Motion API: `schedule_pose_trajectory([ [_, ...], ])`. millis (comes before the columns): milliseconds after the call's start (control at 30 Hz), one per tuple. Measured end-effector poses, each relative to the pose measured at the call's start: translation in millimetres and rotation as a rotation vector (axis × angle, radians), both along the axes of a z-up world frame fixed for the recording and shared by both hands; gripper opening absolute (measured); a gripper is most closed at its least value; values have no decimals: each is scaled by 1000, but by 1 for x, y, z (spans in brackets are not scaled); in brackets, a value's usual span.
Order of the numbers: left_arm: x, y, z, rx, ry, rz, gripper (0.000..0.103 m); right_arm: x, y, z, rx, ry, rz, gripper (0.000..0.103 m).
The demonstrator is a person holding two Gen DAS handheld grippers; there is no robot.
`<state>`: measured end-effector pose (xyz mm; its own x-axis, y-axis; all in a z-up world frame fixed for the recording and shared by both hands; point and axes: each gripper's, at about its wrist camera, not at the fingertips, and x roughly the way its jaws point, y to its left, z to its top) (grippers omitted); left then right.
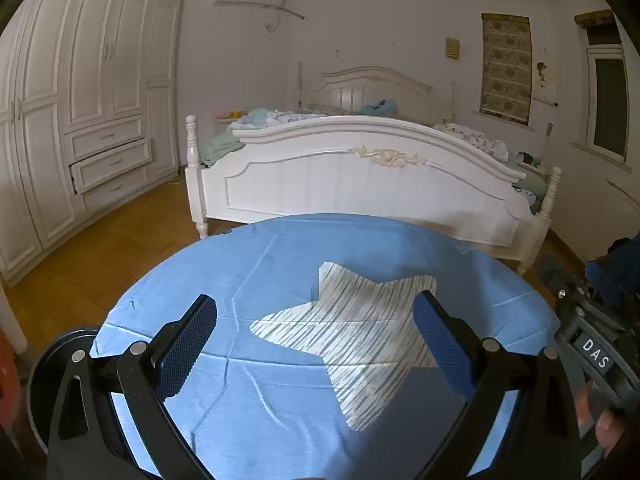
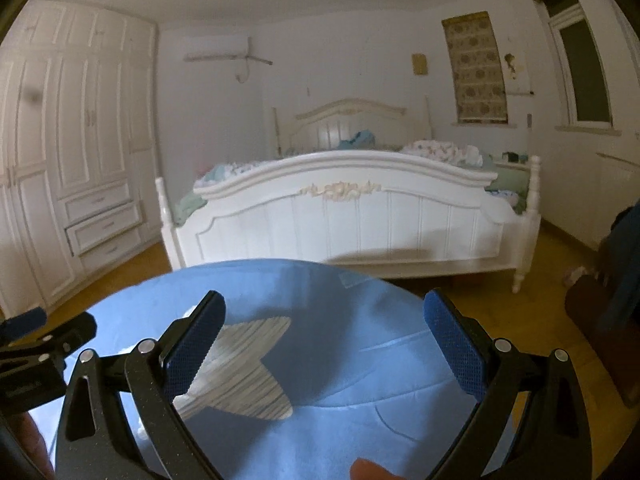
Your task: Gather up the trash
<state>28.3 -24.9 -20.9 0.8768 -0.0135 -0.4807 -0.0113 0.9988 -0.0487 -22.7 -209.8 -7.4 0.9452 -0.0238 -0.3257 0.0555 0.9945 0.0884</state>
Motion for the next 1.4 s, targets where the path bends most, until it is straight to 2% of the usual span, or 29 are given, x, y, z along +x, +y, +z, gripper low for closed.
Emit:
schedule_pose_trajectory([
  [1400,-5,8,-3,-1,8,8,98,2,-6,5,22,10,-3,98],
])
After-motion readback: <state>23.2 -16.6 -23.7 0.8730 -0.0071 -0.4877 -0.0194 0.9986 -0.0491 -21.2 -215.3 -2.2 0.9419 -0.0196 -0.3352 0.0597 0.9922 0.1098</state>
